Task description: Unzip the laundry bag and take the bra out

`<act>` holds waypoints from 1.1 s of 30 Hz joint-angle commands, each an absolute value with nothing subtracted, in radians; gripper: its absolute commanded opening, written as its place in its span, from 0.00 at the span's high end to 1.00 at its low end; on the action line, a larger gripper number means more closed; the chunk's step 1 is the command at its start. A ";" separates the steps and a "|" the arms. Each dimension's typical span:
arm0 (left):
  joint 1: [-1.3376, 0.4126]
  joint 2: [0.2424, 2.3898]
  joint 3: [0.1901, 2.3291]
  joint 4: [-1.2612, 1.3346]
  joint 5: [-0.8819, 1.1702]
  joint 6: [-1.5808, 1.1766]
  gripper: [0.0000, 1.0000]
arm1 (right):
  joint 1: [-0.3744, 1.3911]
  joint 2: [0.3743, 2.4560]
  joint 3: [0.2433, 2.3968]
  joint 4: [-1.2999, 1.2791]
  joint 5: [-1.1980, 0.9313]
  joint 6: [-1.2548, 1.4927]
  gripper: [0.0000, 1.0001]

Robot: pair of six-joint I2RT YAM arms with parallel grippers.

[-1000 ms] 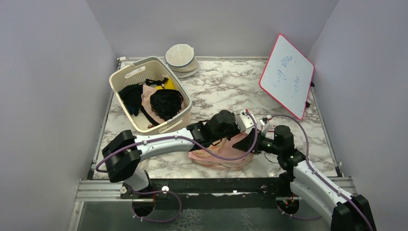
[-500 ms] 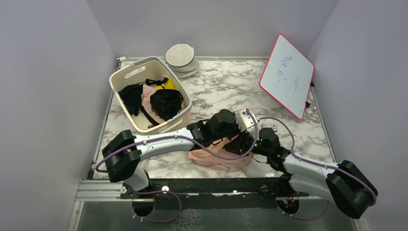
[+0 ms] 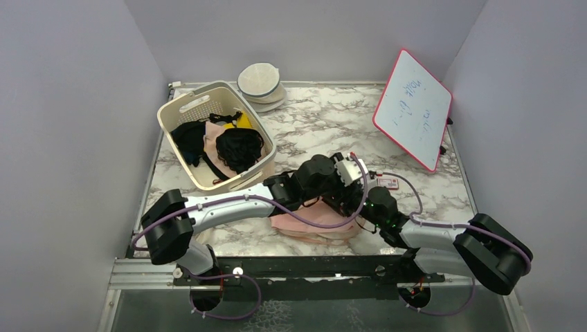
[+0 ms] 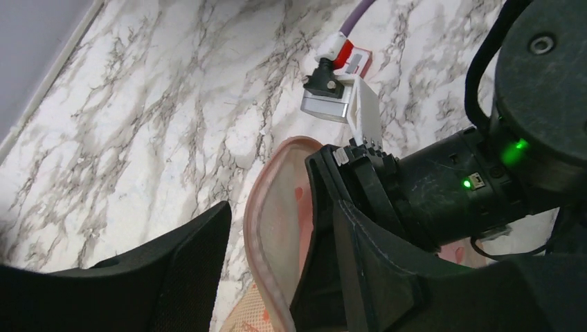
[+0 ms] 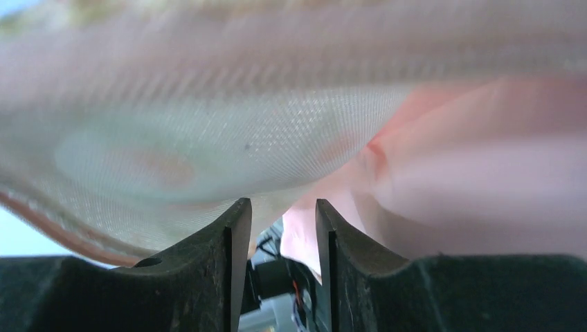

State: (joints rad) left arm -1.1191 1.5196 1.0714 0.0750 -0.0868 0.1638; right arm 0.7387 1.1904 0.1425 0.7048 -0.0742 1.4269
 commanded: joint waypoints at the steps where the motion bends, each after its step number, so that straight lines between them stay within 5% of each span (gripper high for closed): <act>1: -1.118 1.414 1.057 0.116 -0.147 0.158 0.46 | 0.744 1.181 0.172 0.736 0.130 1.498 0.62; 10: -1.118 1.312 0.978 0.200 -0.300 0.186 0.36 | 0.742 1.272 0.318 0.629 0.360 1.500 0.62; 15: -1.118 1.266 0.938 0.234 -0.383 0.197 0.34 | 0.694 1.361 0.426 0.576 0.400 1.364 0.54; 22: -1.118 1.212 0.907 0.265 -0.455 0.207 0.31 | 0.485 1.438 0.584 0.442 0.037 0.928 0.40; 26: -1.118 1.202 0.907 0.263 -0.469 0.206 0.29 | 0.409 1.459 0.723 0.162 -0.177 0.634 0.33; 33: -1.118 1.204 0.917 0.244 -0.467 0.192 0.29 | 0.408 1.244 0.660 -0.066 -0.311 0.385 0.16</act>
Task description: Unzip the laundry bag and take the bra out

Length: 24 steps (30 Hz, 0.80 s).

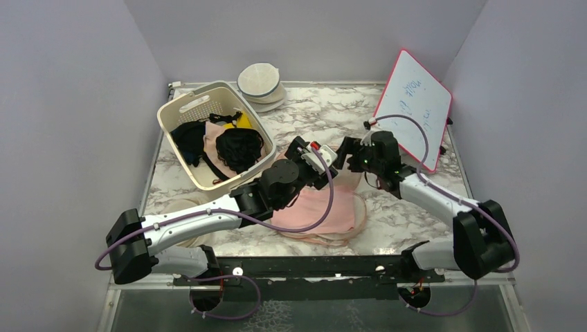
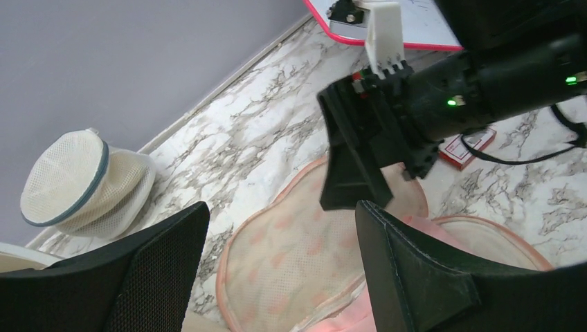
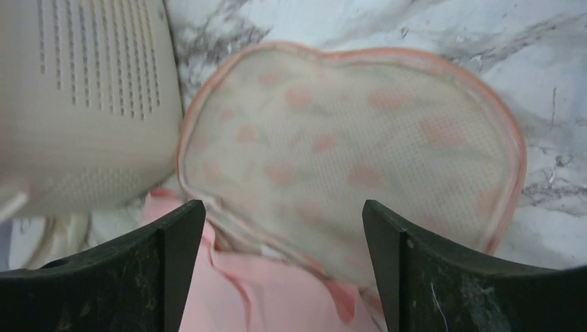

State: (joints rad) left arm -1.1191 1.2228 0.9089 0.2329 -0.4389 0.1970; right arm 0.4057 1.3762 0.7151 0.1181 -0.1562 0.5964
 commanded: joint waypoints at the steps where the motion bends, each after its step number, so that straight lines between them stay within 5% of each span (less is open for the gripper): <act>1: -1.118 1.205 0.919 0.241 -0.465 0.190 0.29 | 0.408 1.223 0.645 -0.084 -0.341 0.375 0.16; 13: -1.119 1.242 0.920 0.215 -0.438 0.182 0.29 | 0.398 1.227 0.554 -0.054 -0.307 0.498 0.08; 24: -1.124 1.263 0.934 0.194 -0.423 0.180 0.28 | 0.197 1.250 0.447 -0.031 -0.337 0.523 0.06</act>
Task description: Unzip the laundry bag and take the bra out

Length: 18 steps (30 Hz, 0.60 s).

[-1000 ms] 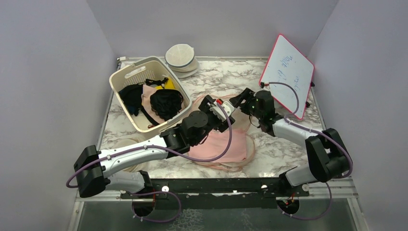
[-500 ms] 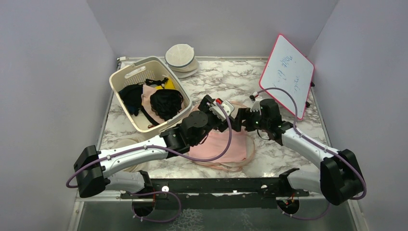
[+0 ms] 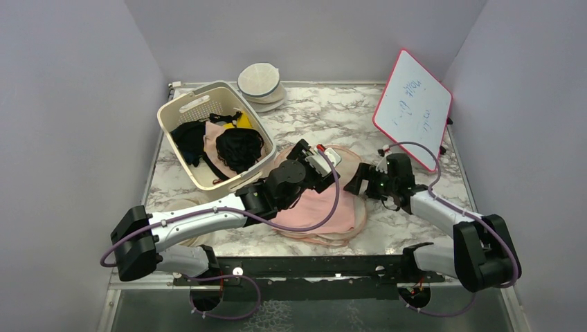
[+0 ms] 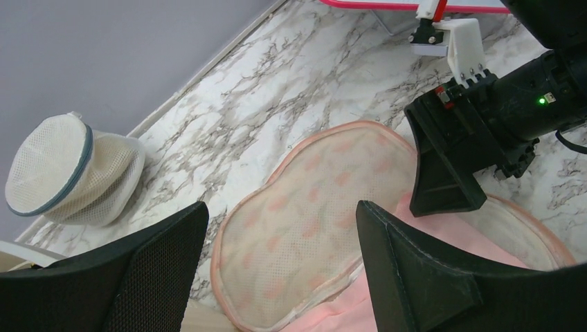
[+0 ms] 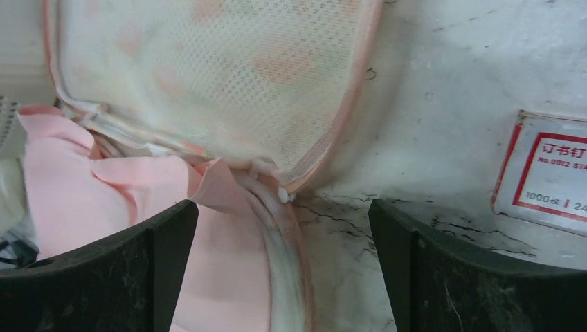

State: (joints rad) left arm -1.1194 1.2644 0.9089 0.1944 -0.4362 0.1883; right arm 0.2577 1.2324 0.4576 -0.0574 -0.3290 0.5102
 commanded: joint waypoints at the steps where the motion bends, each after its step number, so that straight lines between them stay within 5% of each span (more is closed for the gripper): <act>1: -1.124 1.266 0.934 0.192 -0.423 0.179 0.28 | 0.183 1.257 0.451 -0.040 -0.336 0.517 0.06; 11: -1.130 1.273 0.945 0.180 -0.420 0.176 0.28 | 0.164 1.184 0.531 -0.213 -0.229 0.496 0.07; 18: -1.131 1.270 0.950 0.173 -0.414 0.171 0.28 | 0.164 1.044 0.437 -0.254 -0.420 0.573 0.19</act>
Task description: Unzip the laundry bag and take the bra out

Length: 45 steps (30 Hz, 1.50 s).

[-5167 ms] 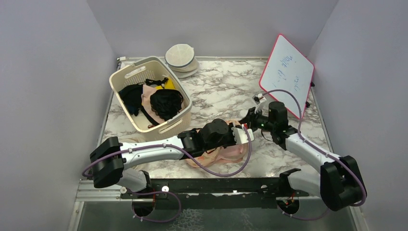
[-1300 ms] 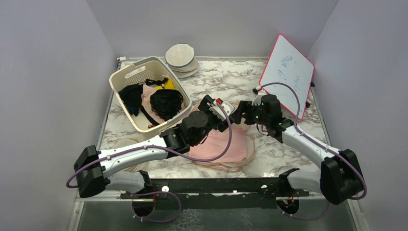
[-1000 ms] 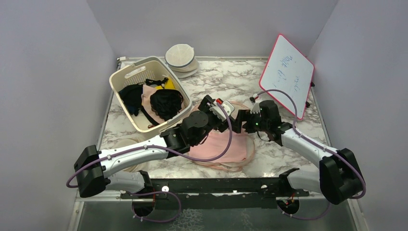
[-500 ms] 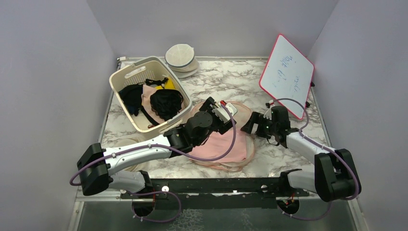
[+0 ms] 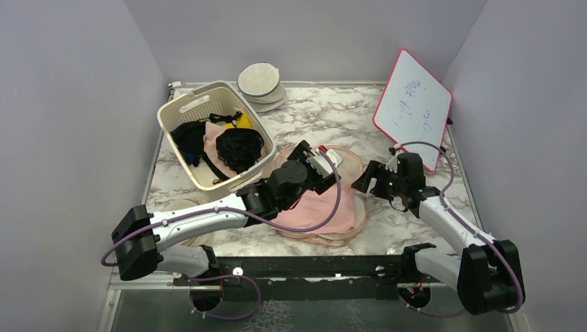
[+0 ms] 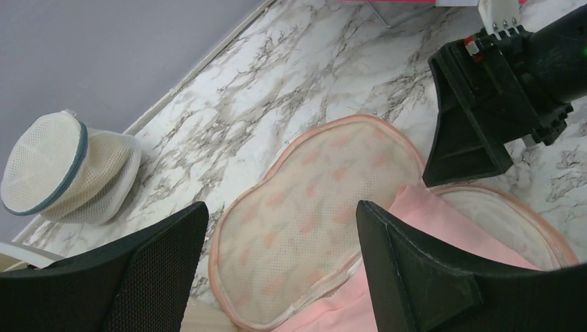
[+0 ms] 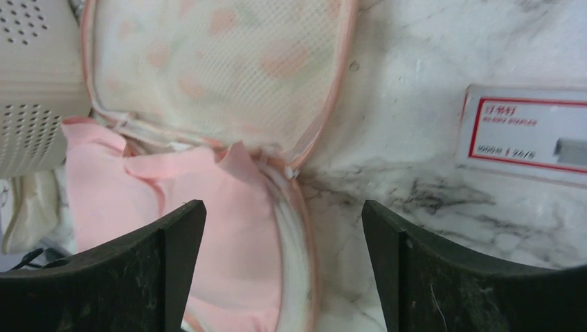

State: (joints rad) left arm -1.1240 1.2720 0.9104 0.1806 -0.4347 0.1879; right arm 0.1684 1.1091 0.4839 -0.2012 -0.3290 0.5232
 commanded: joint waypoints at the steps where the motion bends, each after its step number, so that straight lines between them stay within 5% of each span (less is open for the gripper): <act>1: -1.131 1.268 0.949 0.173 -0.412 0.168 0.28 | 0.164 1.029 0.433 -0.263 -0.398 0.586 0.20; 10: -1.131 1.278 0.946 0.175 -0.430 0.179 0.28 | 0.164 1.051 0.362 -0.253 -0.362 0.683 0.28; 30: -1.139 1.300 0.947 0.173 -0.437 0.184 0.27 | 0.164 0.917 0.301 -0.287 -0.096 0.824 0.99; 41: -1.143 1.314 0.951 0.163 -0.444 0.188 0.27 | 0.164 0.845 0.383 -0.408 0.167 0.840 0.99; 45: -1.143 1.328 0.960 0.153 -0.447 0.177 0.26 | 0.164 0.820 0.393 -0.369 0.134 0.786 0.71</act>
State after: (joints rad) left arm -1.1366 1.3098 0.9207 0.1593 -0.4347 0.1852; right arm 0.1680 0.8501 0.3599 -0.3824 0.0708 0.8387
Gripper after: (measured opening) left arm 0.734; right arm 0.186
